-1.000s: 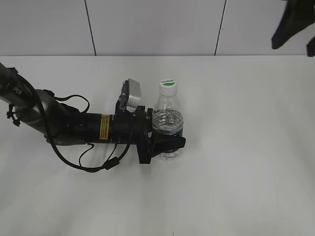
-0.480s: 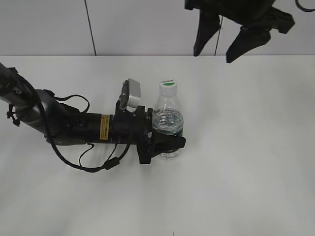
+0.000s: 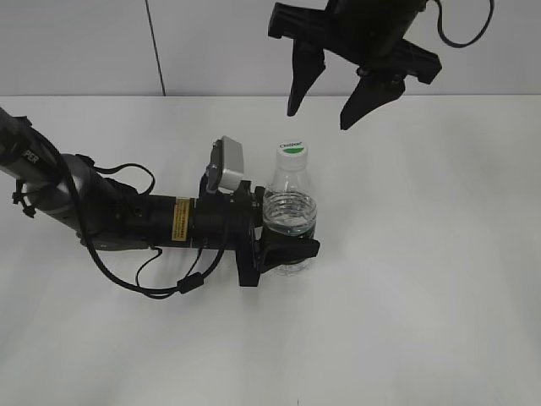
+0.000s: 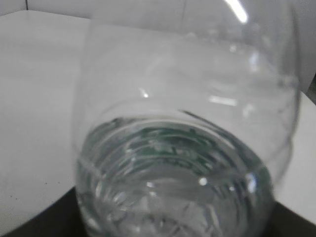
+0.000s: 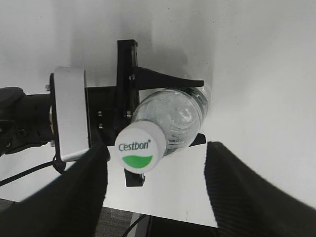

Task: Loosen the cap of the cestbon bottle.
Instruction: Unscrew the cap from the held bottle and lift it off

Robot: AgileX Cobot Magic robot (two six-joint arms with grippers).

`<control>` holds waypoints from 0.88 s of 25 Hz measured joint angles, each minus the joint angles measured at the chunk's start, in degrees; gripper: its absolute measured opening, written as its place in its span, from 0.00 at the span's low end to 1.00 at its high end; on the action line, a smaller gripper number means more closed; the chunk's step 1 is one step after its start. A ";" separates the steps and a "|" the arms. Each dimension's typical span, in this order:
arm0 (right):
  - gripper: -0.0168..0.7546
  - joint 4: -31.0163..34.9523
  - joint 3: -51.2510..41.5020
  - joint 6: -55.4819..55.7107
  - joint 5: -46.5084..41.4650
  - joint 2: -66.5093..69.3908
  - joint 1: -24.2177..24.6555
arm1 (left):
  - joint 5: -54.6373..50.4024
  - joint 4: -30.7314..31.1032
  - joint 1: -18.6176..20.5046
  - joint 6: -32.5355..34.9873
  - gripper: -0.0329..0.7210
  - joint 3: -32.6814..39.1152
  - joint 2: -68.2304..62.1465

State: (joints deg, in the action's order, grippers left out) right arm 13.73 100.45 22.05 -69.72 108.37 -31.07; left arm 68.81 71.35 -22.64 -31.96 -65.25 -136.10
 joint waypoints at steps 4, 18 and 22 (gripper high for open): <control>0.63 0.11 0.00 -0.11 0.00 0.77 -0.06 | -0.31 0.17 -0.08 2.23 0.60 0.00 0.00; 0.63 1.12 -3.68 -0.59 -0.07 0.77 -1.23 | -1.57 0.24 -0.15 6.64 0.59 -0.06 0.10; 0.63 1.36 -3.68 -0.59 -0.07 0.77 -3.07 | -1.62 0.19 -0.15 7.12 0.59 -0.06 0.10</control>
State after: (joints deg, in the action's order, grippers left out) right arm 15.09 96.77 21.46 -69.79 109.14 -34.14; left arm 67.19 71.54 -22.79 -24.84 -65.31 -136.00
